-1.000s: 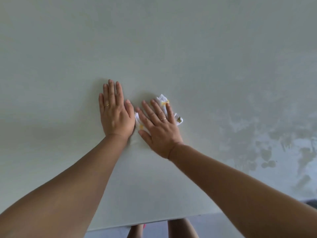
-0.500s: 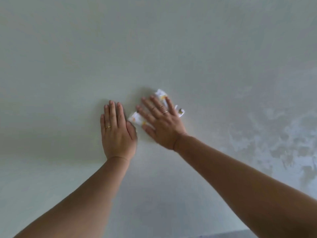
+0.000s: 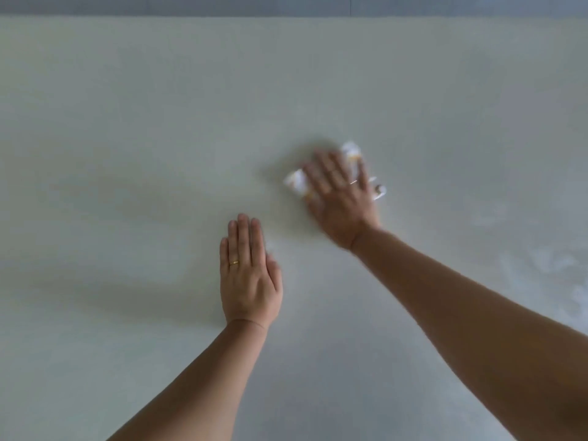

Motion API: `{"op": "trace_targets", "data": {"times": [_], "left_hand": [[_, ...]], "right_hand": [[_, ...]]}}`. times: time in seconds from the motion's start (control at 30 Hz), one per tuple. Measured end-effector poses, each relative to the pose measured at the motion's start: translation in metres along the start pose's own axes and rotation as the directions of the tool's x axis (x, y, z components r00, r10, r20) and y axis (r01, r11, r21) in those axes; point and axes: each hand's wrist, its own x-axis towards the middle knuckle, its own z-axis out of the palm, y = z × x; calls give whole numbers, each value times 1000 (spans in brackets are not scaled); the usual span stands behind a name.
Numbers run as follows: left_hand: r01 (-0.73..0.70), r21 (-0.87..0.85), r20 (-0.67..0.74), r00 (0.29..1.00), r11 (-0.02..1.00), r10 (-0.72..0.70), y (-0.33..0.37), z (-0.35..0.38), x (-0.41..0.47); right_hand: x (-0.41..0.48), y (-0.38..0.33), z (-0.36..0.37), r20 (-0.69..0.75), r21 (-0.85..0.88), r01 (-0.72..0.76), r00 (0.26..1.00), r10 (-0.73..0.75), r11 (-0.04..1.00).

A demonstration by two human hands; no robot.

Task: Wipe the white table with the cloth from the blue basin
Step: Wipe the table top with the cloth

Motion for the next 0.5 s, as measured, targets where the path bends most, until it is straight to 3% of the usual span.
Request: {"op": "trace_targets", "data": {"times": [0.07,0.13,0.17,0.23,0.3,0.37,0.43,0.5], "left_hand": [[2,-17,2,1000,1000,-2,1,-1,0],[6,-27,12,1000,1000,-6,1,-1,1],[8,-27,17,1000,1000,-8,1,-1,0],[10,-21,24,1000,1000,-10,1,-1,1],[0,-18,26,1000,1000,0,0,-2,0],[-7,-17,20,1000,1000,7,-1,-1,0],[-6,-18,24,1000,1000,6,-1,-1,0],[-4,-13,30,1000,1000,5,-1,0,0]], "right_hand": [[18,16,-1,-30,116,-368,927,374,923],[22,-11,-1,-35,160,-527,842,538,835],[17,-31,2,-37,142,-473,875,482,869],[-4,-66,6,1,83,-129,992,129,988],[-13,-63,3,66,28,210,975,-211,977],[6,-27,-1,51,-1,286,957,-285,958],[34,12,-5,-14,6,61,998,-61,998],[58,34,-9,-45,105,-294,953,300,950]]}}
